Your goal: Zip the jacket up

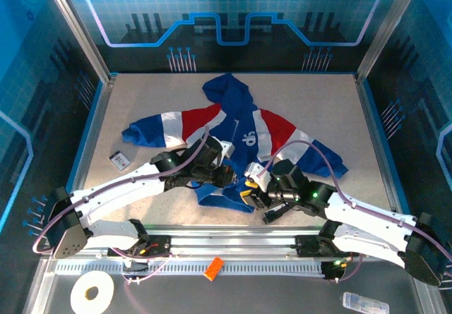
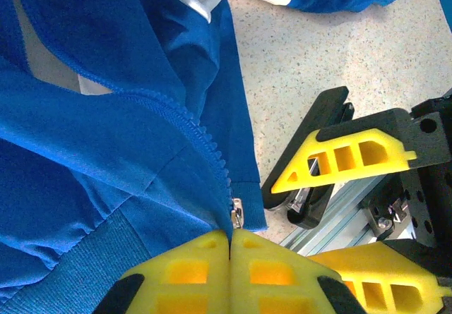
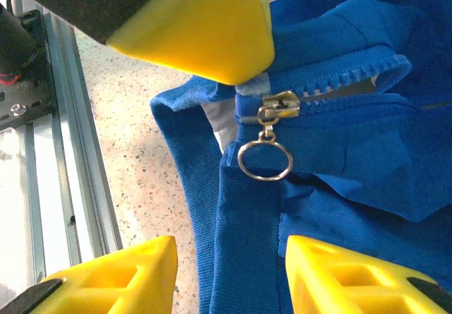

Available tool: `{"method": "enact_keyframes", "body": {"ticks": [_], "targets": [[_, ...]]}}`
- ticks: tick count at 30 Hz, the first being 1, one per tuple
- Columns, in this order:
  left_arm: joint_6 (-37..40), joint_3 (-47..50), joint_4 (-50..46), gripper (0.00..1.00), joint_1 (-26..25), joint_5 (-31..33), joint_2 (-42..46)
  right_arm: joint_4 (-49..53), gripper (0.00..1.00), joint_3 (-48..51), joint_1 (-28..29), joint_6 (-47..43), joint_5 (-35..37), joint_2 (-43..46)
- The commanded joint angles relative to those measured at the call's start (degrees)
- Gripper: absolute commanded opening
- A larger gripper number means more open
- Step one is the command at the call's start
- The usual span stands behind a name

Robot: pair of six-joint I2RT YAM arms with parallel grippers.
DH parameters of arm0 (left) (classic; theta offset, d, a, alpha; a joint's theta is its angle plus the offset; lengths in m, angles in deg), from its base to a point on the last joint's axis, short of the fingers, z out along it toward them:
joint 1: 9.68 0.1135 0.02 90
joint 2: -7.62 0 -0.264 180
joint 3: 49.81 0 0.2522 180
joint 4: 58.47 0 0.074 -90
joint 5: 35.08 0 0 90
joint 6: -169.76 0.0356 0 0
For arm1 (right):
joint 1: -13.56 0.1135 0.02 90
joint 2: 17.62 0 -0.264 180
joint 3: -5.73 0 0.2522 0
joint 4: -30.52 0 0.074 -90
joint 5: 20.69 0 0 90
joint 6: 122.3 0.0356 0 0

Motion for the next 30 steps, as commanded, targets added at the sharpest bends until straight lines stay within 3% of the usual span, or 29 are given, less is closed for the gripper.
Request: {"method": "enact_keyframes", "body": {"ticks": [1,6,20,30], "targets": [[0.47,-2.56,-1.76,0.00,-0.74,0.86,-0.81,-2.34,0.46,-0.55,-0.52,-0.79,0.53,-0.47],[0.96,-3.63,-2.19,0.00,-1.00,0.74,-1.47,-4.47,0.50,-1.28,-0.54,-1.02,0.84,-2.44],[1.05,-3.97,-2.04,0.00,-1.39,0.69,-1.46,-10.61,0.48,-4.01,-0.51,-2.83,3.28,-10.06],[1.57,-3.50,-2.38,0.00,-1.44,1.06,-0.77,-10.57,0.26,-3.13,-0.61,-3.13,4.62,-9.74]]}}
